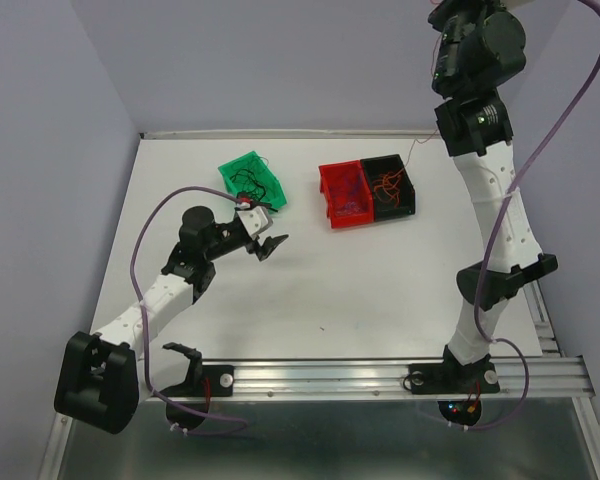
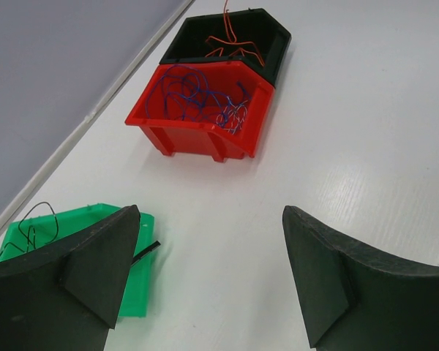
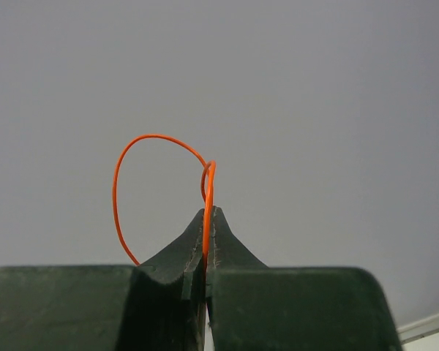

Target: Untangle the cables

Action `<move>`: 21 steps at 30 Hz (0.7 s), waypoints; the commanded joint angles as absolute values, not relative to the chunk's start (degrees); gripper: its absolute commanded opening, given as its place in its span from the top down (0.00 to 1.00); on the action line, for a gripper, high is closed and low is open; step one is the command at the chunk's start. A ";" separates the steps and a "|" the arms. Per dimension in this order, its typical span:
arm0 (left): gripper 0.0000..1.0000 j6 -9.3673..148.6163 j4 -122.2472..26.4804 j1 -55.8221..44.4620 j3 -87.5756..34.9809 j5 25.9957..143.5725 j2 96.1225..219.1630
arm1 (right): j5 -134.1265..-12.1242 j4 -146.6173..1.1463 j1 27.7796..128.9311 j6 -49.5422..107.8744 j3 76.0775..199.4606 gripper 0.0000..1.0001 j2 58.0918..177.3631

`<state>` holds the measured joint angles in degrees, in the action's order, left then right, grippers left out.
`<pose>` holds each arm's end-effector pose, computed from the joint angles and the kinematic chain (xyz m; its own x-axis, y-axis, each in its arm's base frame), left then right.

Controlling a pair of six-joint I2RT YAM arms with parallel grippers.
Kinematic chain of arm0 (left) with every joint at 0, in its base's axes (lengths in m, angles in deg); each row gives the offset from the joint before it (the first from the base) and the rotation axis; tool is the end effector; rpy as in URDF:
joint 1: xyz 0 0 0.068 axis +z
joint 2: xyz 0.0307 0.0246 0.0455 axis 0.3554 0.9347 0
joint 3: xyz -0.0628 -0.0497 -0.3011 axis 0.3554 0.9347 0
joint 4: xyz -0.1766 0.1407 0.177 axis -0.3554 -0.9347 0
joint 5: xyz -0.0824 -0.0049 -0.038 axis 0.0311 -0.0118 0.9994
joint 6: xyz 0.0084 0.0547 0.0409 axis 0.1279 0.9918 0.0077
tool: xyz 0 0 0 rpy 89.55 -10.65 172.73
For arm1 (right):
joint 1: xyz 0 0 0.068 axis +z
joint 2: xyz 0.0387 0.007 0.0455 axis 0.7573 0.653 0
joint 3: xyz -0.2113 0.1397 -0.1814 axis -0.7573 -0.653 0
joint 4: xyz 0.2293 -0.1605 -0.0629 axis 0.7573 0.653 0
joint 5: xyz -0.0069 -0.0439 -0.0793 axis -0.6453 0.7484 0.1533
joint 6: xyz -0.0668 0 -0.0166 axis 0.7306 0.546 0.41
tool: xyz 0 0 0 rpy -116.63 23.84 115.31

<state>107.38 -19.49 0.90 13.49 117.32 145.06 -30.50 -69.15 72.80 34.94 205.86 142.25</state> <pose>0.2341 -0.1235 0.2978 0.3856 0.2154 -0.8972 0.7823 0.4392 0.4417 0.3590 0.1219 0.6880 0.5136 0.2404 -0.8237 0.0991 0.9369 0.3352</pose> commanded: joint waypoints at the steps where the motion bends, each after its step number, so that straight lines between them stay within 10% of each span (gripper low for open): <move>1: 0.10 108.54 -17.91 0.43 13.26 116.78 144.55 | -33.05 -75.24 72.43 33.08 204.18 0.99 142.03; 21: 0.10 110.21 -17.82 0.43 14.85 116.25 142.53 | -38.68 -95.92 68.65 23.95 157.34 0.99 131.40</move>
